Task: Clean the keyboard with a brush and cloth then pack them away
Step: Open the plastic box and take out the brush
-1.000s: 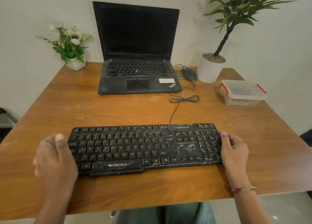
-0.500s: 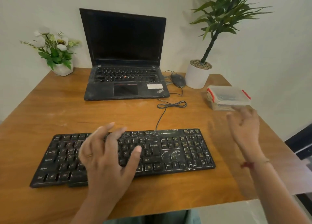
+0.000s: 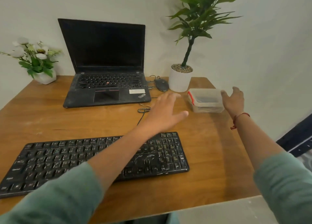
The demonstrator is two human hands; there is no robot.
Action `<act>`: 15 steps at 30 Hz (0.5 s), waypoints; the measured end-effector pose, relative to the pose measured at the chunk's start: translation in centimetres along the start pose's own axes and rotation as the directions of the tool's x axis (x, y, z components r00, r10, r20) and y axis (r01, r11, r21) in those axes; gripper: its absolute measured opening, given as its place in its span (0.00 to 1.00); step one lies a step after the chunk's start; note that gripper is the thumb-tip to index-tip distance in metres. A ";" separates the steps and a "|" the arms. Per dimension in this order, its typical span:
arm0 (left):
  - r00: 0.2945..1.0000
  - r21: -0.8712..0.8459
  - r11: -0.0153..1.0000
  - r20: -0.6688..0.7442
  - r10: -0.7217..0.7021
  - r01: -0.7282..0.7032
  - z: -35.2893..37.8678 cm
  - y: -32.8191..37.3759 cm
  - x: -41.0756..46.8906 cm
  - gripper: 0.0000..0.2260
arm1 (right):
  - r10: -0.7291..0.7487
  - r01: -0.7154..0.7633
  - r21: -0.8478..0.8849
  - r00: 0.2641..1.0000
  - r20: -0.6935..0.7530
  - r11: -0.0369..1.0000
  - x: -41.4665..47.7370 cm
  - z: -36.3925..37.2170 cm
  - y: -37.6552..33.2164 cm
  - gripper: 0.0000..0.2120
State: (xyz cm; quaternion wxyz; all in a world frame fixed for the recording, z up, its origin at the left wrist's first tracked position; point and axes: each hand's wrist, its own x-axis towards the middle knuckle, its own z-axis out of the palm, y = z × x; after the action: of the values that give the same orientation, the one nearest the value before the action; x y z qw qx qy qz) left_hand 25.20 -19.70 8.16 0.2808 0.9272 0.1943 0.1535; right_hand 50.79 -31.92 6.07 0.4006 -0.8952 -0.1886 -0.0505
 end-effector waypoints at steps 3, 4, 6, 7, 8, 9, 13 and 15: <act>0.950 -0.356 0.914 0.300 -0.084 0.194 1.0 1.8 3.2 0.24 | 0.057 -0.059 0.019 0.995 0.079 0.998 0.5 0.1 0.6 0.28; 0.938 -0.404 0.882 0.329 -0.109 0.245 1.6 2.1 4.2 0.24 | 0.075 -0.078 0.031 0.992 0.102 0.996 0.6 0.2 0.7 0.27; 0.925 -0.415 0.859 0.349 -0.154 0.299 2.8 2.3 5.9 0.25 | 0.092 -0.100 0.048 0.986 0.136 0.994 0.7 0.5 0.8 0.24; 0.921 -0.415 0.855 0.354 -0.164 0.311 3.3 2.4 6.6 0.26 | 0.086 -0.094 0.051 0.985 0.150 0.994 0.9 0.7 1.1 0.22; 0.922 -0.418 0.853 0.350 -0.167 0.313 3.8 2.4 7.2 0.28 | 0.081 -0.090 0.050 0.983 0.162 0.995 0.9 0.8 1.2 0.20; 0.922 -0.419 0.853 0.349 -0.165 0.311 4.3 2.2 7.8 0.30 | 0.076 -0.086 0.053 0.983 0.167 0.995 0.9 1.0 1.4 0.19; 0.925 -0.395 0.872 0.349 -0.149 0.289 5.5 2.3 8.9 0.33 | 0.081 -0.096 0.098 0.986 0.146 0.991 0.8 1.3 1.8 0.18; 0.920 -0.385 0.871 0.355 -0.167 0.307 6.1 2.5 9.1 0.35 | 0.074 -0.093 0.125 0.986 0.148 0.988 0.5 1.2 2.1 0.19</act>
State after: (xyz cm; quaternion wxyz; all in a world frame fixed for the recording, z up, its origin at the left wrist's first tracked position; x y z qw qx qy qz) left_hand 36.30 -20.35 6.42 0.5235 0.8225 0.2224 0.0091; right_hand 51.99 -32.20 3.90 0.4458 -0.8754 -0.1819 0.0434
